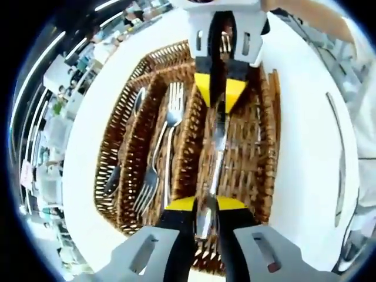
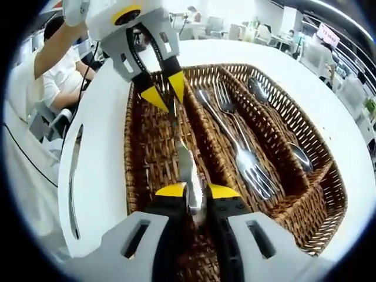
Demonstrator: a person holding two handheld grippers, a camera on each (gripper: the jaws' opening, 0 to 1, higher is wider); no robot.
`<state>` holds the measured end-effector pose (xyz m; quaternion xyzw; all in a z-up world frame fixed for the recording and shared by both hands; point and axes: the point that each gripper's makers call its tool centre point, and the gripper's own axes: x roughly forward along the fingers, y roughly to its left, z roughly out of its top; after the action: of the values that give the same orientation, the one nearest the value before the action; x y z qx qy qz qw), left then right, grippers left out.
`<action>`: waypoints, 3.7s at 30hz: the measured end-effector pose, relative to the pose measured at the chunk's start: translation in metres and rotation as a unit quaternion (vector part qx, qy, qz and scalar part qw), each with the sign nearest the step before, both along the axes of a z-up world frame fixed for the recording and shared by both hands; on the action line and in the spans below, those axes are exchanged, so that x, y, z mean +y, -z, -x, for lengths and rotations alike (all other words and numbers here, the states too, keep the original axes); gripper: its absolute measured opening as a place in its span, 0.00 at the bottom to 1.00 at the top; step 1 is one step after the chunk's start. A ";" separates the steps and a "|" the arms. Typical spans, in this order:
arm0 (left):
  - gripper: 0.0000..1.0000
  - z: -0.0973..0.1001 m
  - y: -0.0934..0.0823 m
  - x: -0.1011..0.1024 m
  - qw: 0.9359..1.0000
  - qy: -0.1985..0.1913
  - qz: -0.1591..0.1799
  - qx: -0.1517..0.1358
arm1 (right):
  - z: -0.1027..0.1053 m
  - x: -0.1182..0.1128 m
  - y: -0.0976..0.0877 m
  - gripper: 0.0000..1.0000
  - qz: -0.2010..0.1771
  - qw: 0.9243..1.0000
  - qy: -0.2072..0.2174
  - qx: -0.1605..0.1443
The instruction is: Arrange the knives, forks, and spoons in their matching storage slots by inserting each utensil handle-first until every utensil is classified and aligned in the correct compartment
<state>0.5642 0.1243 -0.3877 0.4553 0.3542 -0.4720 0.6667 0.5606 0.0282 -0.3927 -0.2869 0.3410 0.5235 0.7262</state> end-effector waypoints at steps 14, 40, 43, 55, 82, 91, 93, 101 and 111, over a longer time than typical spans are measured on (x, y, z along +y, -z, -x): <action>0.12 0.008 -0.001 -0.001 1.000 -0.003 0.006 0.000 | 0.008 -0.001 -0.010 0.17 0.003 1.000 -0.005 -0.017; 0.12 0.020 0.004 -0.005 1.000 -0.002 0.001 0.006 | -0.007 -0.003 0.000 0.15 0.052 0.995 -0.034 -0.072; 0.12 0.007 0.001 0.000 1.000 -0.016 0.004 -0.015 | -0.001 -0.004 0.001 0.15 0.048 0.996 -0.030 -0.071; 0.12 0.024 -0.004 -0.004 1.000 -0.018 0.000 -0.017 | -0.001 -0.009 -0.005 0.17 0.041 0.997 -0.015 -0.069; 0.38 0.016 -0.033 -0.016 0.985 -0.057 0.147 -0.068 | 0.013 0.004 -0.028 0.33 -0.034 0.996 0.011 -0.076; 0.58 0.023 -0.040 -0.014 0.978 -0.097 0.168 -0.081 | 0.016 0.006 -0.035 0.41 -0.052 0.995 0.009 -0.083; 0.63 0.017 -0.041 -0.012 0.974 -0.109 0.181 -0.077 | 0.017 0.006 -0.037 0.43 -0.056 0.995 0.010 -0.084; 0.70 0.006 -0.050 -0.007 0.966 -0.120 0.212 -0.084 | 0.020 0.005 -0.040 0.46 -0.070 0.994 0.015 -0.086; 0.89 0.006 -0.050 0.002 0.959 -0.146 0.231 -0.080 | 0.023 0.004 -0.043 0.50 -0.079 0.992 0.021 -0.096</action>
<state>0.5581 0.1262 -0.3377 0.2682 0.2434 -0.4009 0.8415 0.5371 0.0321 -0.3493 -0.2706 0.2330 0.5033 0.7869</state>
